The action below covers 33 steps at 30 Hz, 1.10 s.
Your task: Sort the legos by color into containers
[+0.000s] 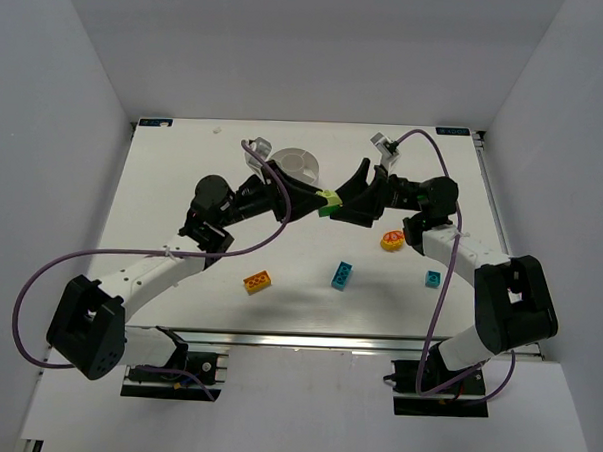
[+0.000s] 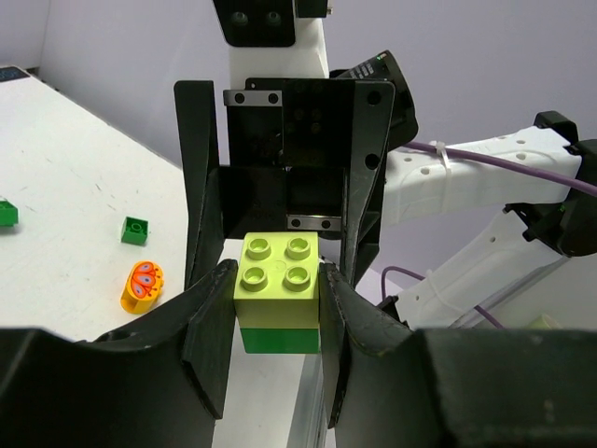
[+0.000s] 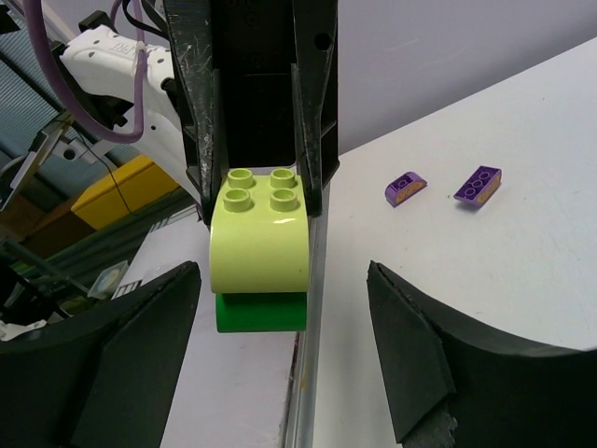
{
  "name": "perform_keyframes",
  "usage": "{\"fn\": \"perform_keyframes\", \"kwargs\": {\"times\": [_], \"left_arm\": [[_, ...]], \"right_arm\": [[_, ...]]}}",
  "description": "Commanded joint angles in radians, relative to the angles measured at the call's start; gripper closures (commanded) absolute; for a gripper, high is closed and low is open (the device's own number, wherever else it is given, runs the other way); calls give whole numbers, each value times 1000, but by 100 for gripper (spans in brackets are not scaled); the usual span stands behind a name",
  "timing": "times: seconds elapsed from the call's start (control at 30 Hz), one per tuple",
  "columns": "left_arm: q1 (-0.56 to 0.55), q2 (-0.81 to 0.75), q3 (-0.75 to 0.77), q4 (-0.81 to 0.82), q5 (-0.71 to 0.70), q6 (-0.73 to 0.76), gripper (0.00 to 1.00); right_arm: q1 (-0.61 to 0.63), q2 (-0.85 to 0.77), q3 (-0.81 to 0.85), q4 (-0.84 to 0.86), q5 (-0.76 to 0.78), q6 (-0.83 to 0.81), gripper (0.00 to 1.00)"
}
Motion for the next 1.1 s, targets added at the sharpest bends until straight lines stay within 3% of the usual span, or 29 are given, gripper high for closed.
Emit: {"fn": "perform_keyframes", "kwargs": {"times": [0.0,0.23,0.47,0.63,0.77,0.87,1.07], "left_arm": [[-5,-16,-20,77,-26,-23,100],[-5,-10,-46,128,-42,-47,100],[-5,-19,-69,148,-54,-56,100],[-5,-19,-72,151,-60,-56,100],[-5,-18,-67,155,-71,-56,100],[-5,-15,-63,160,-65,-58,100],[-5,-7,-60,166,-68,-63,100]], "right_arm": [[-5,-27,2,178,30,-1,23],[-8,-32,2,176,52,-1,28],[-8,-35,-4,153,66,-26,46],[-10,-40,-9,142,63,-38,52],[-8,-54,-13,115,66,-63,34],[-8,-66,-13,77,69,-87,28],[-10,-63,-15,69,69,-87,30]]}}
